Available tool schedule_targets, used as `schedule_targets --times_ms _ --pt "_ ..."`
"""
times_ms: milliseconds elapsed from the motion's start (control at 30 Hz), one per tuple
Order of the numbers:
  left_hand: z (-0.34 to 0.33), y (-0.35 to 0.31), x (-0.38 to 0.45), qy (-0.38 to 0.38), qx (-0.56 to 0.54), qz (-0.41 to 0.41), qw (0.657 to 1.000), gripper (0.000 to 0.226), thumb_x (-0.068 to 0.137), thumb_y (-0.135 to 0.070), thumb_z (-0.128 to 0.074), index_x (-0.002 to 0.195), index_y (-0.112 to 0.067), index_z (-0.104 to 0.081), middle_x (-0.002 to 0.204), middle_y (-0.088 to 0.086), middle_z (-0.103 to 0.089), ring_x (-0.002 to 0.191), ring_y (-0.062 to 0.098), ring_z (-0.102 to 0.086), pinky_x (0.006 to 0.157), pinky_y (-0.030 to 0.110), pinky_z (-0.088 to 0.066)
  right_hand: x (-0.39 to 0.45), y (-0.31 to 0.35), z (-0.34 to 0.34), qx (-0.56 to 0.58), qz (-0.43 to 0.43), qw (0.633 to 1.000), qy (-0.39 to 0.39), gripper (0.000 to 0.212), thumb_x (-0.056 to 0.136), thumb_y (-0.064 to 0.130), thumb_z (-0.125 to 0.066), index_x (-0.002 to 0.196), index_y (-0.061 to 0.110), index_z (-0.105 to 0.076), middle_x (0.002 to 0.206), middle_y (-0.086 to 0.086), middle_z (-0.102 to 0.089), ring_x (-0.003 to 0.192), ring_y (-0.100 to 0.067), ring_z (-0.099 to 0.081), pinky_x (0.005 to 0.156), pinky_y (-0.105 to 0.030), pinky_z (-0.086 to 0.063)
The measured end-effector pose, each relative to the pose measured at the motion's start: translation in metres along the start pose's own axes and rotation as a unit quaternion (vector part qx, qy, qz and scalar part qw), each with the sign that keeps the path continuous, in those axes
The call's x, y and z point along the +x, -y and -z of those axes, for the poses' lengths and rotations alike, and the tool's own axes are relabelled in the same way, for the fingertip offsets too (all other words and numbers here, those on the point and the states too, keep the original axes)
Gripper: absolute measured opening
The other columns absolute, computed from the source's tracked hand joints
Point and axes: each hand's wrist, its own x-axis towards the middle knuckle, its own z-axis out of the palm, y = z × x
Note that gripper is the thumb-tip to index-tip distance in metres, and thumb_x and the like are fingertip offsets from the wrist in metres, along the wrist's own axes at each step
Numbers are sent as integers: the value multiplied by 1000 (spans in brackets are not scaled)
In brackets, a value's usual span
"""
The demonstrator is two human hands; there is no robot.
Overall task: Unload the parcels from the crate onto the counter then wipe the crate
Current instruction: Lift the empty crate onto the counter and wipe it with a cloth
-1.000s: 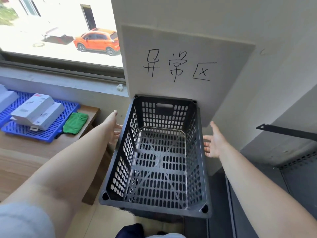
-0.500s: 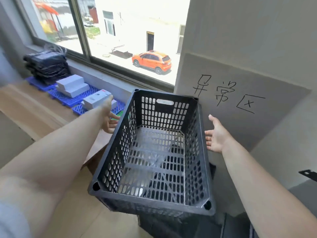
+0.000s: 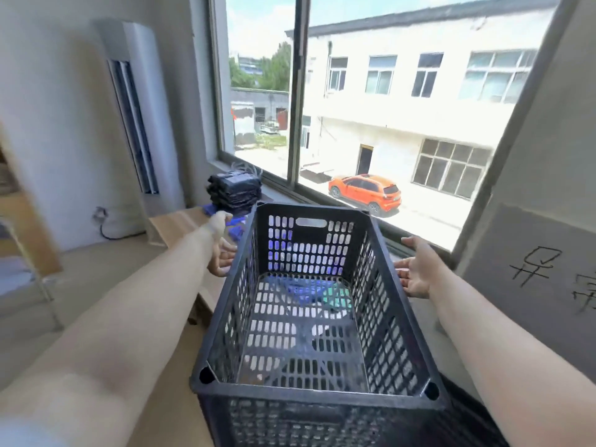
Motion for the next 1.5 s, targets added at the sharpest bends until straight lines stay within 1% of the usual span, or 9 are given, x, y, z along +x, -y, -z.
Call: schedule_targets --times_ms 100,233,367,467,633,733,867,1333,1500 --pt "70 -10 4 -24 -21 -8 999 75 82 -69 -45 100 2 -59 82 12 -60 74 23 -57 70 32 -44 18 7 -70 -27 -6 999 38 76 85 60 -51 126 -4 -45 95 -16 -62 82 -29 -61 81 -40 -51" --pt "155 -14 15 -52 -50 -12 997 82 82 -72 -44 110 4 -60 92 11 -62 86 23 -57 82 35 -44 42 6 -158 -41 -13 996 72 80 86 66 -47 125 -4 -46 91 -16 -60 77 -27 -59 68 -36 -50" --pt "219 -16 24 -69 -79 -13 994 77 85 -70 -42 109 0 -61 93 9 -61 88 22 -54 74 36 -43 65 0 -233 -52 -25 996 71 79 86 69 -44 123 -1 -51 83 -15 -58 70 -26 -56 60 -34 -45" --pt "257 -19 39 -81 -96 -11 992 76 87 -70 -40 110 -1 -60 94 10 -59 85 21 -52 74 36 -43 86 2 -278 -59 -32 995 73 78 86 69 -43 120 0 -52 82 -15 -59 72 -26 -56 63 -35 -43" --pt "302 -22 74 -83 -132 12 988 79 85 -72 -39 123 -5 -57 97 9 -57 84 20 -51 70 36 -43 123 11 -336 -77 -46 993 82 73 85 70 -44 110 3 -53 80 -13 -57 64 -23 -54 56 -30 -39" --pt "315 -30 104 -88 -144 23 985 81 82 -73 -40 128 -8 -55 107 9 -51 92 20 -48 69 38 -41 157 18 -360 -65 -64 992 82 72 80 74 -48 98 4 -54 80 -14 -57 65 -23 -55 61 -32 -44" --pt "313 -53 146 -121 -137 26 983 78 82 -72 -42 124 -8 -57 104 8 -55 86 20 -51 68 36 -41 214 32 -383 -62 -80 991 90 81 75 77 -51 109 3 -55 95 -16 -61 77 -27 -61 73 -37 -51" --pt "309 -161 318 -238 -160 33 957 70 88 -65 -40 116 -4 -60 93 10 -55 81 21 -48 100 41 -39 410 92 -478 -104 -85 985 105 78 77 77 -51 103 4 -58 83 -10 -58 70 -24 -57 68 -33 -48" --pt "328 -184 374 -226 -162 52 959 72 88 -66 -37 115 -3 -61 100 10 -57 101 23 -50 97 46 -38 465 97 -510 -76 -85 989 91 78 77 77 -50 105 4 -59 83 -10 -58 68 -24 -56 67 -34 -47"
